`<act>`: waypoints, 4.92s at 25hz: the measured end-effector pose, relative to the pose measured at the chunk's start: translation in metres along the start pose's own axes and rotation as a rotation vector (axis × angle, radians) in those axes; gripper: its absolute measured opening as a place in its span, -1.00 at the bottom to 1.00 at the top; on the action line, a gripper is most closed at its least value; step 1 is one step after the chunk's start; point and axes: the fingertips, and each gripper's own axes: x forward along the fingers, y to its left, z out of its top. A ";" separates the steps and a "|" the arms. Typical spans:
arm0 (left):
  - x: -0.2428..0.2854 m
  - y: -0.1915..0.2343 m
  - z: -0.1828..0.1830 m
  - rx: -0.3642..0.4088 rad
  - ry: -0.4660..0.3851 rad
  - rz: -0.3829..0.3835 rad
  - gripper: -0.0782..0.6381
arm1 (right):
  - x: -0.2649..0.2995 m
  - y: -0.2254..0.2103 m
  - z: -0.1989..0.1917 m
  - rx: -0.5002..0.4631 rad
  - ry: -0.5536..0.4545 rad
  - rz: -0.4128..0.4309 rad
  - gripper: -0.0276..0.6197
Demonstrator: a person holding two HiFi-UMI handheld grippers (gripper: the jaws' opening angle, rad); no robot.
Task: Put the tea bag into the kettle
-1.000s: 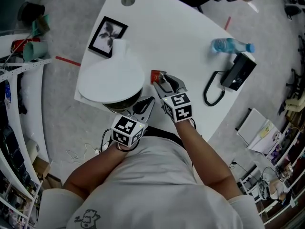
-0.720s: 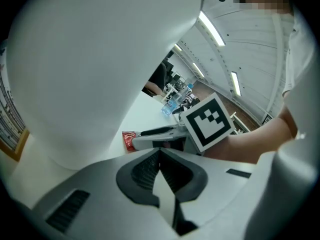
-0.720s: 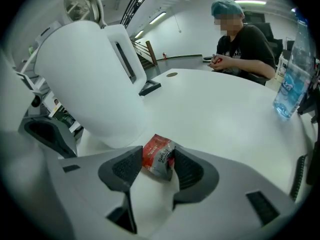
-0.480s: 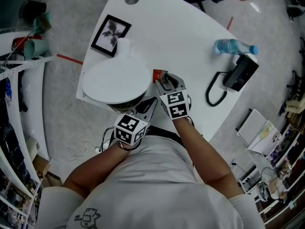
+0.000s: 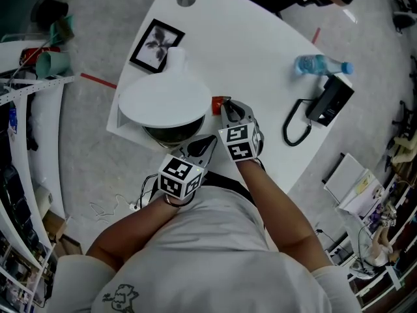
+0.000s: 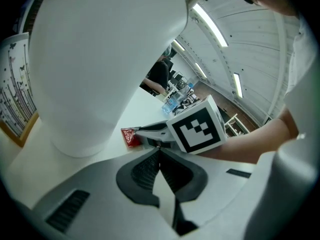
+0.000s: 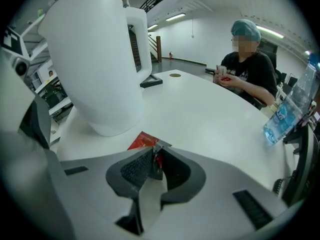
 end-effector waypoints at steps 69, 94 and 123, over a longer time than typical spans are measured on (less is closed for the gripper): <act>-0.113 -0.135 0.065 0.328 -0.415 0.204 -0.76 | -0.279 0.030 0.058 -0.020 -0.577 0.019 -0.87; -0.171 -0.049 0.132 0.411 -0.363 0.041 -0.76 | -0.235 0.078 0.149 0.094 -0.582 -0.124 -0.87; -0.206 0.035 0.160 0.470 -0.232 -0.126 -0.76 | -0.187 0.121 0.200 0.254 -0.553 -0.294 -0.87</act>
